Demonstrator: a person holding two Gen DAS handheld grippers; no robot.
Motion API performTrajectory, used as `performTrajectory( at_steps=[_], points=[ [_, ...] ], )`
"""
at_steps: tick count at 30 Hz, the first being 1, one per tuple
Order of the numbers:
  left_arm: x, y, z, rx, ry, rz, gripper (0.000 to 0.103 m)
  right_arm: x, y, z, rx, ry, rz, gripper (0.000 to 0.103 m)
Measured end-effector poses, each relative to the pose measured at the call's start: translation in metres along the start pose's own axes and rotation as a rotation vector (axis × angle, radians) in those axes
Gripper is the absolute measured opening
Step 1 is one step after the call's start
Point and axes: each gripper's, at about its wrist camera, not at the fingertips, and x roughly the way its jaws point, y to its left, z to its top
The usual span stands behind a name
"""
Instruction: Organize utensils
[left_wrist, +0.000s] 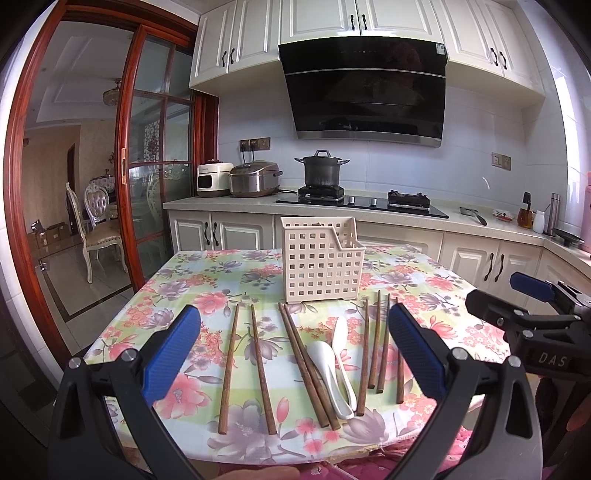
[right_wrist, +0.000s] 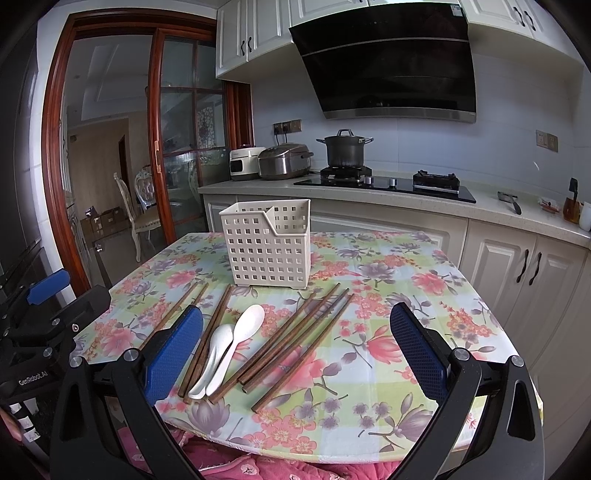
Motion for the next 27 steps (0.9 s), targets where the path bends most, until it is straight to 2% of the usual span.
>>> performTrajectory(
  at_steps=[8, 12, 17, 20, 23, 27],
  points=[
    [0.001, 0.003, -0.001, -0.013, 0.007, 0.006, 0.098, 0.003, -0.001, -0.002, 0.015, 0.015, -0.002, 0.095],
    [0.007, 0.011, -0.003, -0.053, 0.039, 0.025, 0.098, 0.011, -0.004, -0.003, 0.035, 0.042, -0.008, 0.095],
    [0.022, 0.027, -0.005, -0.12, 0.096, 0.044, 0.098, 0.025, -0.01, -0.001, 0.049, 0.077, -0.009, 0.095],
    [0.037, 0.033, -0.008, -0.138, 0.152, 0.03, 0.098, 0.038, -0.015, 0.0, 0.062, 0.102, -0.012, 0.095],
    [0.055, 0.038, -0.012, -0.136, 0.216, 0.019, 0.098, 0.057, -0.023, 0.0, 0.075, 0.136, -0.025, 0.095],
    [0.082, 0.049, -0.014, -0.113, 0.262, 0.056, 0.098, 0.088, -0.033, -0.005, 0.106, 0.203, -0.047, 0.095]
  ],
)
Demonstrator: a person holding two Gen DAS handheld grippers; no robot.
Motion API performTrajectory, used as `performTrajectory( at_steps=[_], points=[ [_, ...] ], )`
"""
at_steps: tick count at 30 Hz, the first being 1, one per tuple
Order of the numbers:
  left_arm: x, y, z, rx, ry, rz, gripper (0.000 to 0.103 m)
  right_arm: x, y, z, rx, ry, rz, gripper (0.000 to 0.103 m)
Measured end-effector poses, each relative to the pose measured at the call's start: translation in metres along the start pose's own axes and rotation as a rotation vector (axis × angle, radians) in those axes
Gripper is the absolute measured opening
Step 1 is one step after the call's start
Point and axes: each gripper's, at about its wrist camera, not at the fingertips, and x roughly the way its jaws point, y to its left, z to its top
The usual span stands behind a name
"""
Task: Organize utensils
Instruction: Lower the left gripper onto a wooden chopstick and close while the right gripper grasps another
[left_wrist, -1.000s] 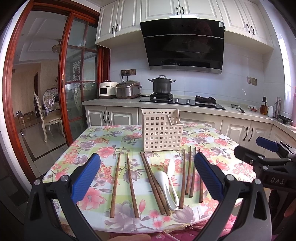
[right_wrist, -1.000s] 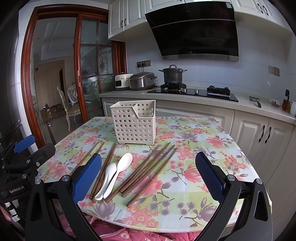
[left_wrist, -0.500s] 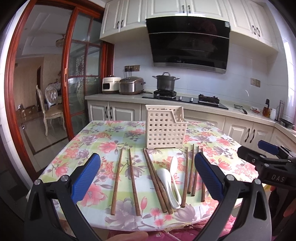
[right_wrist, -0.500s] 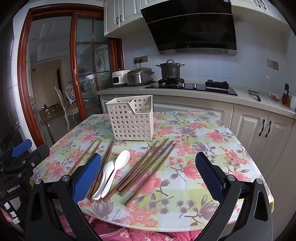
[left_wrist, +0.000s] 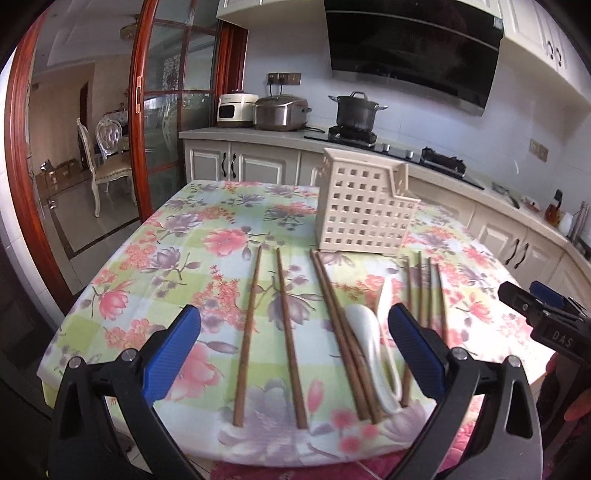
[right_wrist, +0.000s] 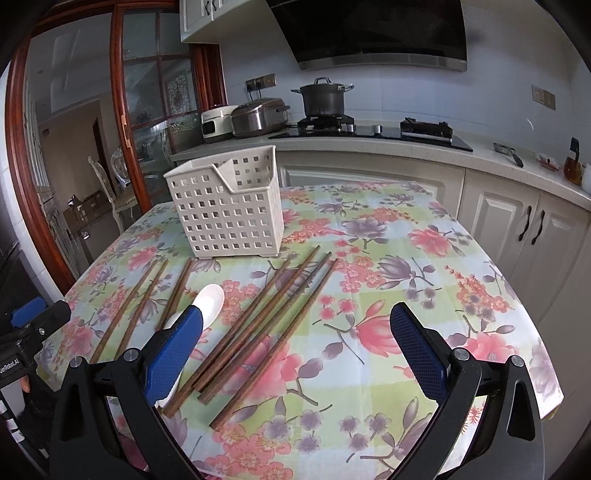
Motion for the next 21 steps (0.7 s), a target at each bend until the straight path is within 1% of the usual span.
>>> performTrajectory(
  at_steps=[3, 5, 6, 8, 10, 14, 17, 19, 21],
  points=[
    [0.021, 0.006, 0.007, 0.041, 0.026, 0.021, 0.098, 0.025, -0.008, 0.003, 0.043, 0.051, -0.011, 0.093],
    [0.038, 0.012, 0.013, 0.05, 0.081, 0.028, 0.098, 0.042, -0.009, 0.005, 0.05, 0.076, -0.032, 0.086],
    [0.047, 0.017, 0.016, 0.039, 0.111, 0.034, 0.098, 0.051, -0.01, 0.006, 0.056, 0.095, -0.042, 0.084],
    [0.066, 0.03, 0.021, 0.005, 0.173, 0.042, 0.098, 0.068, -0.013, 0.008, 0.077, 0.147, -0.041, 0.072],
    [0.084, 0.044, 0.025, -0.029, 0.222, 0.061, 0.096, 0.084, -0.016, 0.008, 0.104, 0.204, -0.042, 0.066],
    [0.111, 0.06, 0.031, -0.038, 0.281, 0.086, 0.091, 0.104, -0.018, 0.007, 0.119, 0.256, -0.06, 0.055],
    [0.128, 0.067, 0.033, -0.025, 0.315, 0.112, 0.088, 0.114, -0.018, 0.008, 0.11, 0.285, -0.078, 0.052],
    [0.14, 0.07, 0.035, -0.02, 0.344, 0.117, 0.083, 0.12, -0.017, 0.009, 0.099, 0.299, -0.089, 0.05],
    [0.149, 0.07, 0.036, -0.008, 0.36, 0.123, 0.081, 0.124, -0.016, 0.011, 0.089, 0.306, -0.104, 0.048]
  ],
)
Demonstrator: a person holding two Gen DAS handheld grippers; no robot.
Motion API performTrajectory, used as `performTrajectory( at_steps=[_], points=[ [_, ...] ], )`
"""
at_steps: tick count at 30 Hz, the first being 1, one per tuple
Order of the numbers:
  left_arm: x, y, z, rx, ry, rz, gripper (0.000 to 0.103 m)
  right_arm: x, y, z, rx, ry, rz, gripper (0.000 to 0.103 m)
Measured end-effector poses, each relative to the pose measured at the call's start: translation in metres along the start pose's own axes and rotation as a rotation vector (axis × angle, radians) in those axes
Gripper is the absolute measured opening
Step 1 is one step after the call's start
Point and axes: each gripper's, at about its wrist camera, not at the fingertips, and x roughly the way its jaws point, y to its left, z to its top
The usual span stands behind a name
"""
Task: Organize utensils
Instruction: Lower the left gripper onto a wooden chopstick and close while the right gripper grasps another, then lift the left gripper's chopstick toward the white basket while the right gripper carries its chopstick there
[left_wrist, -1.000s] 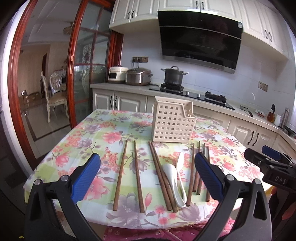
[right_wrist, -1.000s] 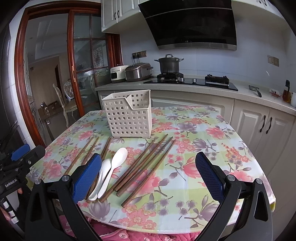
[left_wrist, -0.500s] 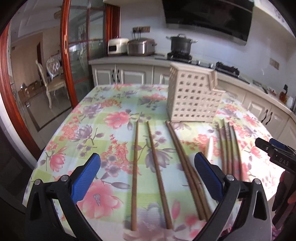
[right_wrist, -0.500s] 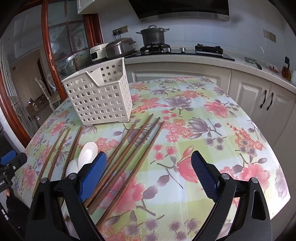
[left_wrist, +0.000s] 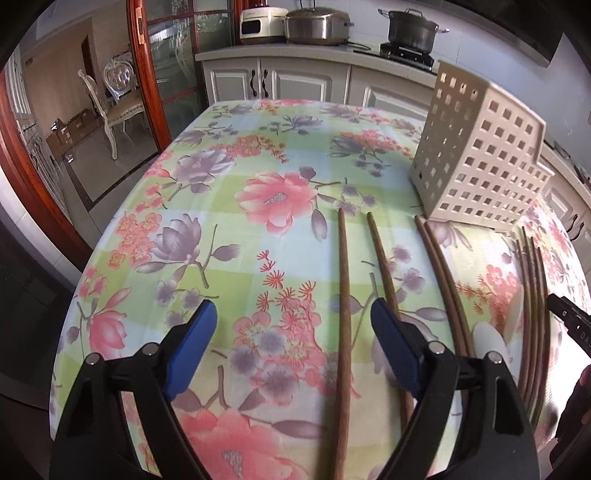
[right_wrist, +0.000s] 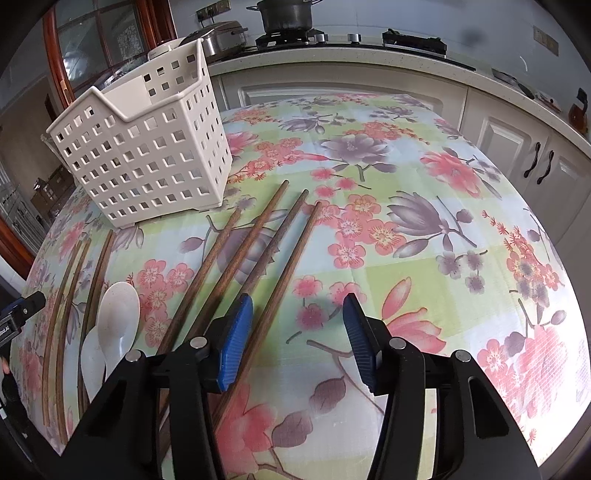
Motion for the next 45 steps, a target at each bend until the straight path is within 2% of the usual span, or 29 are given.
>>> performTrajectory(
  at_steps=[5, 10, 13, 21, 23, 25, 28, 33, 40, 45],
  points=[
    [0.014, -0.007, 0.008, 0.031, 0.017, 0.018, 0.075, 0.006, 0.001, 0.009, -0.021, 0.005, -0.036, 0.04],
    [0.032, -0.015, 0.014, 0.053, 0.049, 0.013, 0.057, 0.012, 0.003, 0.014, -0.044, -0.002, -0.065, 0.036],
    [0.037, -0.02, 0.019, 0.068, 0.043, 0.017, 0.053, 0.013, 0.004, 0.015, -0.054, -0.002, -0.066, 0.034],
    [0.042, -0.018, 0.025, 0.062, 0.065, -0.004, 0.051, 0.015, 0.007, 0.018, -0.091, 0.007, -0.057, 0.02],
    [0.041, -0.021, 0.024, 0.077, 0.057, -0.019, 0.043, 0.015, 0.009, 0.017, -0.105, 0.003, -0.058, 0.015],
    [0.039, -0.026, 0.023, 0.096, 0.05, -0.032, 0.018, 0.015, 0.01, 0.016, -0.117, -0.004, -0.053, 0.014],
    [0.038, -0.033, 0.021, 0.119, 0.038, -0.03, 0.007, 0.013, 0.007, 0.015, -0.101, -0.004, -0.024, 0.011],
    [0.036, -0.031, 0.02, 0.103, 0.03, -0.045, 0.006, 0.011, -0.005, 0.015, -0.057, -0.006, 0.035, 0.009],
    [0.033, -0.028, 0.019, 0.068, 0.019, -0.07, 0.006, 0.001, -0.017, 0.021, -0.012, -0.038, 0.057, 0.009],
    [0.007, -0.027, 0.018, 0.047, -0.058, -0.097, 0.006, -0.018, -0.018, 0.023, -0.005, -0.09, 0.075, 0.009]
  ],
)
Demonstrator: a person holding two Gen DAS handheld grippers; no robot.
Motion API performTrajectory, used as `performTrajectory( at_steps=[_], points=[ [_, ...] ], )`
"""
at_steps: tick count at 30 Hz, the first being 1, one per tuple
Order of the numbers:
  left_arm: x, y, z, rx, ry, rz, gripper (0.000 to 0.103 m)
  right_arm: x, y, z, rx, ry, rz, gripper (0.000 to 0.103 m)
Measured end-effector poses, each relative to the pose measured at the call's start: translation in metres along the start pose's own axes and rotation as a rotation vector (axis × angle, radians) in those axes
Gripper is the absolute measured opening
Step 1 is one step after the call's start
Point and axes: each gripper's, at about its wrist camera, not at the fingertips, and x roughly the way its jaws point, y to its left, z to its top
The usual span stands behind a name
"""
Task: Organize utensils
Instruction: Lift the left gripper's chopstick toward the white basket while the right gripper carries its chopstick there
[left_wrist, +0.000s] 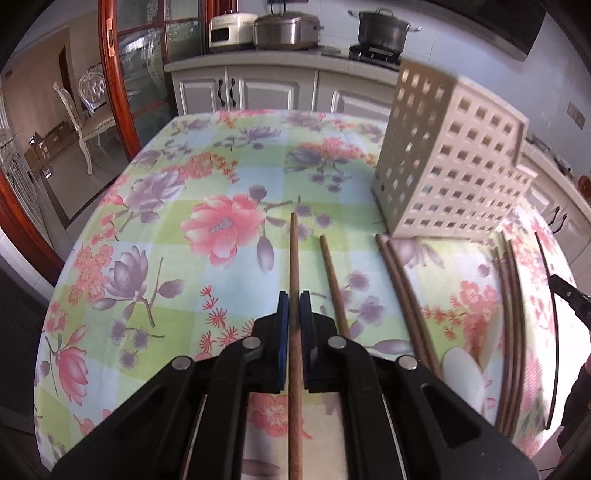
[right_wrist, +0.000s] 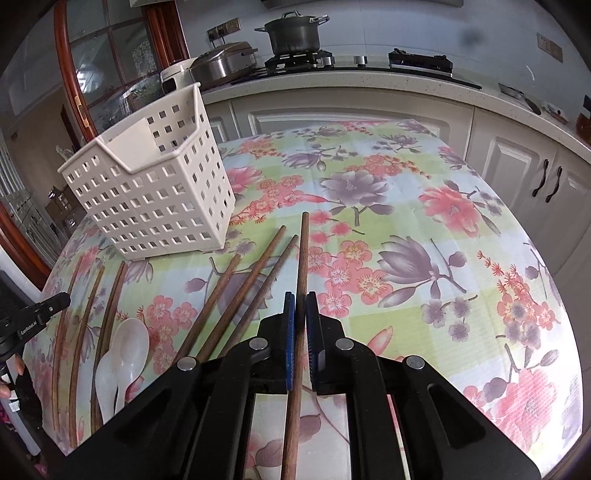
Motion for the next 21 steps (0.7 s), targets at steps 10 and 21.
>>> performTrajectory(
  at_steps=[10, 21],
  points=[
    [-0.066, -0.003, -0.005, -0.02, -0.163, -0.036, 0.006, -0.051, 0.014, 0.004, -0.068, -0.156, 0.02, 0.009],
    [-0.118, -0.011, -0.016, -0.006, -0.272, -0.05, 0.006, -0.098, 0.022, 0.004, -0.116, -0.261, 0.053, 0.009]
  ],
)
